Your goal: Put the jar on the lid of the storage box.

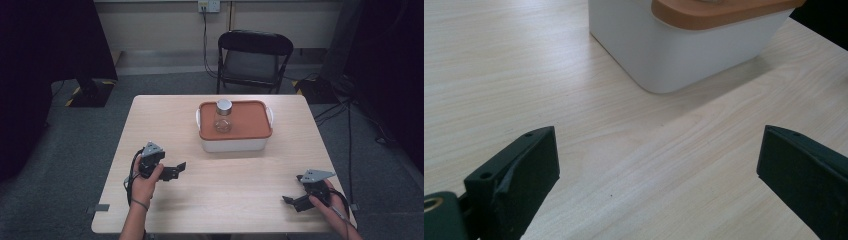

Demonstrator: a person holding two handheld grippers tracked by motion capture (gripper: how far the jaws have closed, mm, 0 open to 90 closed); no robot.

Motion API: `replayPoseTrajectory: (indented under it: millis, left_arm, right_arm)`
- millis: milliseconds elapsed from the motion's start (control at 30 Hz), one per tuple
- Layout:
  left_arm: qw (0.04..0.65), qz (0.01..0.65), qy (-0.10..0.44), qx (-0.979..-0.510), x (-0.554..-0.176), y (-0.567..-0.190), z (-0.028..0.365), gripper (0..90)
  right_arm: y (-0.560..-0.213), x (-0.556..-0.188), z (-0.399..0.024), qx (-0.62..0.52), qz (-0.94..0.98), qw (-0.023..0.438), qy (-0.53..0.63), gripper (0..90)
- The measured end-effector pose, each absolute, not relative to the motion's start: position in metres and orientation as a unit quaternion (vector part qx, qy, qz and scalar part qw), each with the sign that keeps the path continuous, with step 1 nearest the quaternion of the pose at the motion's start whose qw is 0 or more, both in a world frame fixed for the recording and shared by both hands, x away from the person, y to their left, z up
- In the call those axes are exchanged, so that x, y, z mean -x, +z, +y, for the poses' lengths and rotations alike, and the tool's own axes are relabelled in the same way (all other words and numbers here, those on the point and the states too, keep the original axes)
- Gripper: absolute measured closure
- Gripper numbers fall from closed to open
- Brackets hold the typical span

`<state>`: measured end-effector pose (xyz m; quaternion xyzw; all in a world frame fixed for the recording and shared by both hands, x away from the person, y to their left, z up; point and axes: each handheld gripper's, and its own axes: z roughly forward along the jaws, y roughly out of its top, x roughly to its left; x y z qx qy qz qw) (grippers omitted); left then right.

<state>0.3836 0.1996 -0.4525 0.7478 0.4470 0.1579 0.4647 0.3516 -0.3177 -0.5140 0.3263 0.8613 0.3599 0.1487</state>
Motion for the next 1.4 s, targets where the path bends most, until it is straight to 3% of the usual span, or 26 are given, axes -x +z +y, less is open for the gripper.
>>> replayPoseTrajectory:
  millis: [1400]
  left_arm:
    - [0.450,0.469,0.155,-0.744,-0.368,-0.481,0.222,3.1]
  right_arm:
    - [-0.514,-0.351,-0.318,-0.327,0.861,0.149,0.360,0.0]
